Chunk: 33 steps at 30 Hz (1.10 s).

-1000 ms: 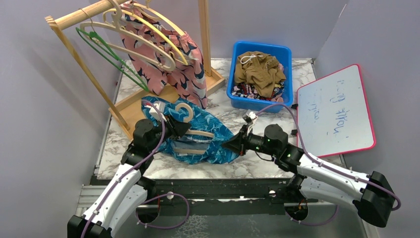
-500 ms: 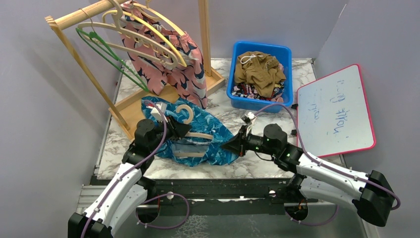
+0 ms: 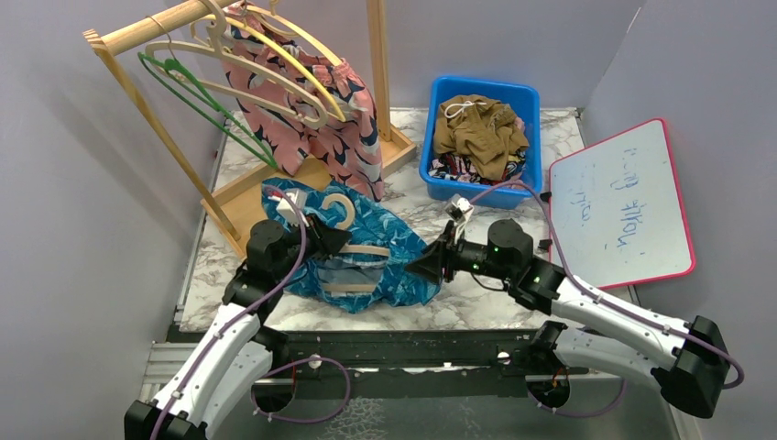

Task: Remove the shorts from the hanger

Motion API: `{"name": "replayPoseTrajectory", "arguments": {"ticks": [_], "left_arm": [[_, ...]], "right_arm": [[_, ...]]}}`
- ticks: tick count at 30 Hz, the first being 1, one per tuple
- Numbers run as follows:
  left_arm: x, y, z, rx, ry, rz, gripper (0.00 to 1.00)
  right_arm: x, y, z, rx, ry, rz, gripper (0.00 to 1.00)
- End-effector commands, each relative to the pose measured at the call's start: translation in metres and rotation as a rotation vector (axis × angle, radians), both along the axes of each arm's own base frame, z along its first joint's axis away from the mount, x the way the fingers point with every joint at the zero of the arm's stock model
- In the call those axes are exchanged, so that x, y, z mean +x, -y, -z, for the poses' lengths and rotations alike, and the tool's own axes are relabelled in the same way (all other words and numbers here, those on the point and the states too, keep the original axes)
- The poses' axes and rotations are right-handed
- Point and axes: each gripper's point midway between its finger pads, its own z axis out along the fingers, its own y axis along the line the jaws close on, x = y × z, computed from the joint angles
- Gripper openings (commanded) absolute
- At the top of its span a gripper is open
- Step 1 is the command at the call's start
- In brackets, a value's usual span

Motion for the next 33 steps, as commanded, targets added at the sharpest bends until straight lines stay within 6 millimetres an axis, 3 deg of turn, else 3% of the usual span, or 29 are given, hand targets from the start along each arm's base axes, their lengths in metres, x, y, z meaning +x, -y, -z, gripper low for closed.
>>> {"name": "replayPoseTrajectory", "arguments": {"ticks": [1,4,9,13,17,19,22,24,26,33], "left_arm": [[-0.005,0.002,-0.044,0.014,0.121,0.052,0.00],[-0.009,0.001,-0.053,0.060,0.129,0.074,0.00],[-0.011,-0.003,-0.065,0.142,0.158,0.101,0.00],[-0.013,-0.004,-0.052,0.189,0.144,0.126,0.00],[-0.014,-0.009,-0.024,0.218,0.091,0.109,0.00],[-0.015,-0.010,-0.025,0.231,0.095,0.117,0.00],[-0.012,-0.014,-0.025,0.247,0.111,0.094,0.00],[-0.012,-0.015,-0.025,0.255,0.112,0.086,0.00],[-0.011,-0.016,-0.024,0.255,0.109,0.084,0.00],[-0.010,-0.018,-0.020,0.265,0.093,0.073,0.00]], "right_arm": [[0.006,0.003,-0.022,-0.025,0.043,0.030,0.51],[0.003,0.003,-0.029,-0.026,0.059,0.009,0.63],[0.005,-0.001,-0.027,-0.063,0.047,-0.010,0.64],[0.003,-0.013,-0.030,-0.051,0.021,-0.058,0.64],[-0.003,-0.030,-0.035,-0.021,0.000,-0.145,0.65],[-0.001,-0.037,-0.031,-0.050,-0.020,-0.170,0.65],[0.010,-0.043,-0.016,-0.120,-0.050,-0.148,0.63],[0.014,-0.046,-0.010,-0.138,-0.055,-0.139,0.51],[0.016,-0.048,-0.008,-0.137,-0.061,-0.133,0.46],[0.004,-0.048,0.002,-0.140,-0.098,-0.186,0.51]]}}
